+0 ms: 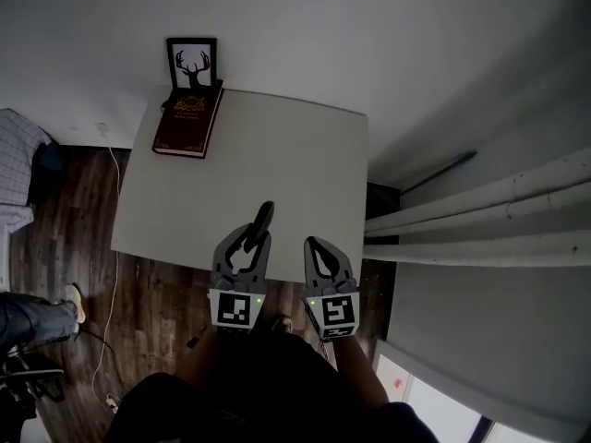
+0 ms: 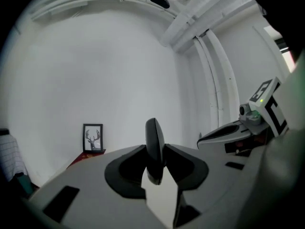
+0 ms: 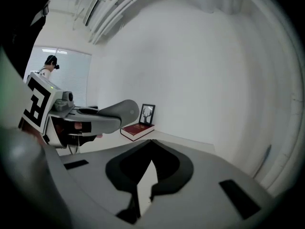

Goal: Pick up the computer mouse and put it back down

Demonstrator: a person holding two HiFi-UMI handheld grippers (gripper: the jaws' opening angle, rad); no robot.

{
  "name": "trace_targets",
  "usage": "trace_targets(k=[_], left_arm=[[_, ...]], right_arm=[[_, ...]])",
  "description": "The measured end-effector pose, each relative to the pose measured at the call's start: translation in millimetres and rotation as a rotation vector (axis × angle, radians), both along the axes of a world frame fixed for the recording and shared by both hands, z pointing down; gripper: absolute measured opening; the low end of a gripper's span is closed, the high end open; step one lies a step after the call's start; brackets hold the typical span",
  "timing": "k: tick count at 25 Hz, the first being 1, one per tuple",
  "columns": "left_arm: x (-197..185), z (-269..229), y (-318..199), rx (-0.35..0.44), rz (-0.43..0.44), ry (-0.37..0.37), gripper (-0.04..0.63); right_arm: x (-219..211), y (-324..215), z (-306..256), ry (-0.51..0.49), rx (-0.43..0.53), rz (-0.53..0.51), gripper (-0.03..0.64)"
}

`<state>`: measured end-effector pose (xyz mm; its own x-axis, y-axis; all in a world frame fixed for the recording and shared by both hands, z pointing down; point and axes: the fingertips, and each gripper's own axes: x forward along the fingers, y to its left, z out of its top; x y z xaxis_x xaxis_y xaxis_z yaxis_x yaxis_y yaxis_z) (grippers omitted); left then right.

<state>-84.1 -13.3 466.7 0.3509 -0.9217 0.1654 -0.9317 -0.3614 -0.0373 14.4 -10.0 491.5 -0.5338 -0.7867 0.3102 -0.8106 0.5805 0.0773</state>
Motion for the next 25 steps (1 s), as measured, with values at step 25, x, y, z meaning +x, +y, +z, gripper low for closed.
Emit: trace_targets(k=[25], left_arm=[[58, -80, 170, 0.093, -0.083, -0.011, 0.118]], right_arm=[[35, 153, -95, -0.178, 0.173, -0.08, 0.02]])
